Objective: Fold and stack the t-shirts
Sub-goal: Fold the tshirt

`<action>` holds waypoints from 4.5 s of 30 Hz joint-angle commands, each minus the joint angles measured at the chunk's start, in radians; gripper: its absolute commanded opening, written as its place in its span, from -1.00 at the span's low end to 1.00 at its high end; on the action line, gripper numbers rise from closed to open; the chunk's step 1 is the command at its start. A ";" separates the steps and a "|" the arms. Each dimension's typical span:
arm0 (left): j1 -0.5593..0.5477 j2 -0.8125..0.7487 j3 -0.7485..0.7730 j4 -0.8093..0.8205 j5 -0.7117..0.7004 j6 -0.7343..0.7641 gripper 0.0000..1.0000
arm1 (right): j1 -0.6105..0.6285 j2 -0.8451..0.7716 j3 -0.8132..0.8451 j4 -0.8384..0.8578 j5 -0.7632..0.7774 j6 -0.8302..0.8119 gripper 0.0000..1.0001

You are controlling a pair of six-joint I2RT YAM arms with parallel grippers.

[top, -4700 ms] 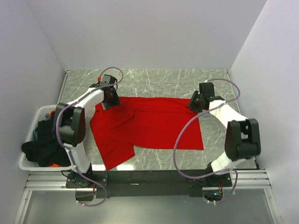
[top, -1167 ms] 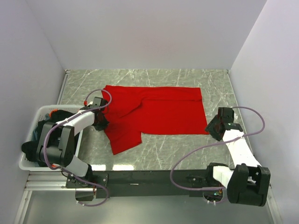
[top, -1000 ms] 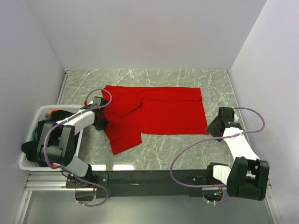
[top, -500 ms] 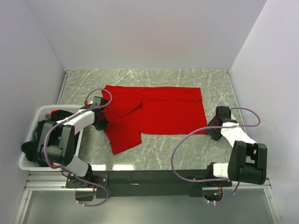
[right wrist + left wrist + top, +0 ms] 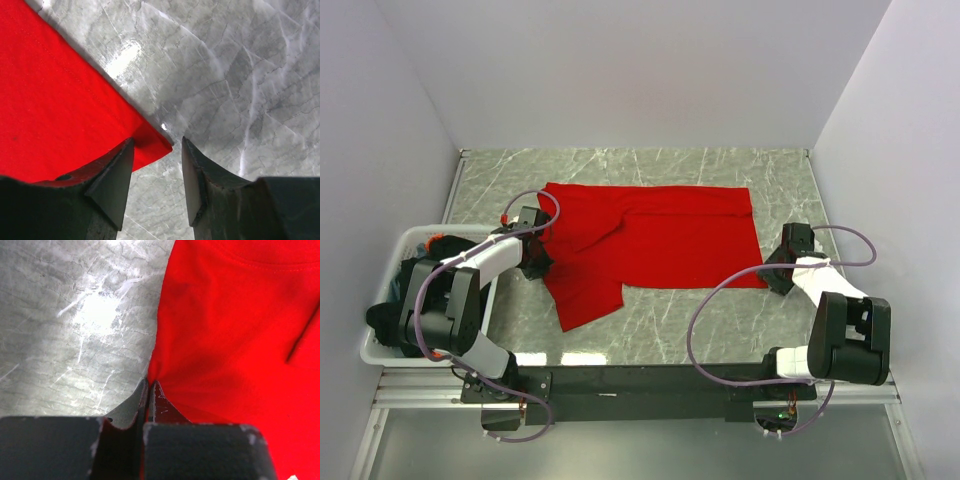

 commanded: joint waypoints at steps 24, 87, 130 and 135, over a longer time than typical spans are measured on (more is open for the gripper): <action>0.002 0.005 0.005 -0.100 -0.020 -0.026 -0.99 | 0.027 0.010 -0.007 -0.118 -0.013 0.006 -1.00; 0.117 0.352 0.597 -0.189 0.092 0.126 -0.99 | 0.020 0.430 0.609 -0.125 -0.088 -0.020 -1.00; 0.096 -0.144 0.139 -0.106 0.190 0.087 0.85 | 0.185 -0.073 0.265 -0.048 -0.191 -0.054 0.18; 0.018 -0.194 0.008 -0.057 0.228 0.058 0.61 | 0.248 -0.198 0.177 -0.039 -0.242 -0.056 0.18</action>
